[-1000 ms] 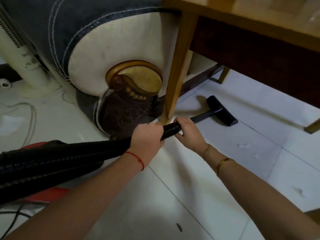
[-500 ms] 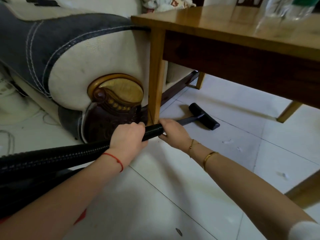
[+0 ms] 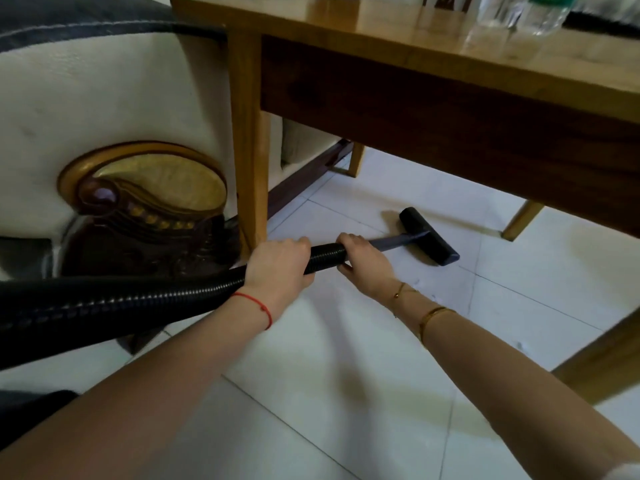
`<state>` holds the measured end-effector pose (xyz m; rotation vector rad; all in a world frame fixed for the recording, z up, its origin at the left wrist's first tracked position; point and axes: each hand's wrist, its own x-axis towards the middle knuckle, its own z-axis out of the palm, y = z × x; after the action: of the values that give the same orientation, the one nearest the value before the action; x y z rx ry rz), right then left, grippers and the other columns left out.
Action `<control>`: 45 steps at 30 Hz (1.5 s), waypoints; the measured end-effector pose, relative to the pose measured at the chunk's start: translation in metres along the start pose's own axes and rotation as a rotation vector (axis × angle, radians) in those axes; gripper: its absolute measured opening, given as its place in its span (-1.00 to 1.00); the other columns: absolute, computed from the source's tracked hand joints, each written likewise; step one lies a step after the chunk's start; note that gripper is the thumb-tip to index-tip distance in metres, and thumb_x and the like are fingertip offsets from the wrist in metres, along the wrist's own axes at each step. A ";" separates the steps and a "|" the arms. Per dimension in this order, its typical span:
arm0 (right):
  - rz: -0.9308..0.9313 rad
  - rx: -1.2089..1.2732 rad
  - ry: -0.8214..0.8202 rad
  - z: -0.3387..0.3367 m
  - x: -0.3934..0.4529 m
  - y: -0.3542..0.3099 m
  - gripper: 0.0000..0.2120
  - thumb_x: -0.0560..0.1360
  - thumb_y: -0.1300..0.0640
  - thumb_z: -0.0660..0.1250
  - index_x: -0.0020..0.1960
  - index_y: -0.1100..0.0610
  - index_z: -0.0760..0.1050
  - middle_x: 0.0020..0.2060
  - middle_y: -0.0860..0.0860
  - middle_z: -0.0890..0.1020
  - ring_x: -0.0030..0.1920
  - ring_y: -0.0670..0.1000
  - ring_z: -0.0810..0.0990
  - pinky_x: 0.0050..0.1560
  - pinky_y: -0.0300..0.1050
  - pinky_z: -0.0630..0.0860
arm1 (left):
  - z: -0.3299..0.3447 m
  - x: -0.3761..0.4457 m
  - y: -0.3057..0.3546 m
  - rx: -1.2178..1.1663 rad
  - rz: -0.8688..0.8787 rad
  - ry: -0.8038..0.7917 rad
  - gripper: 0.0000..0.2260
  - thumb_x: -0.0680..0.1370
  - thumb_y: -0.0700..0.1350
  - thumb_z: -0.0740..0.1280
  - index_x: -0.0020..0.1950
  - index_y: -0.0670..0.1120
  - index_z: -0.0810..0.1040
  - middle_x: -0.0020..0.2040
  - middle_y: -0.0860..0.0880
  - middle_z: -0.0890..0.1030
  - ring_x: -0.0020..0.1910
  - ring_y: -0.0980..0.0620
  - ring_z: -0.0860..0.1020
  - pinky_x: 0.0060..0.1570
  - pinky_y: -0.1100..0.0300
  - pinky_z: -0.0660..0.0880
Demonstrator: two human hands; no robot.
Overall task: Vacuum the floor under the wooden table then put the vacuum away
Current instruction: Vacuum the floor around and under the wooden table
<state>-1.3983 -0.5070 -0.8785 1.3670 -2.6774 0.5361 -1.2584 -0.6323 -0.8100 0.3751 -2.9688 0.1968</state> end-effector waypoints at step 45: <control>-0.277 0.223 0.001 0.022 0.011 -0.118 -0.81 0.41 0.15 0.38 -0.03 0.11 0.42 -0.15 0.01 0.52 -0.13 0.02 0.45 -0.06 -0.12 0.41 | -0.028 -0.088 -0.075 0.010 -0.202 -0.088 -0.71 0.52 0.11 0.29 0.11 -0.05 0.46 -0.05 -0.04 0.60 -0.10 -0.07 0.62 -0.24 0.17 0.40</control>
<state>-1.3090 -0.5861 -0.8648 1.7560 -2.4260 0.8193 -1.1512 -0.6791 -0.7880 0.6981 -2.9888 0.1759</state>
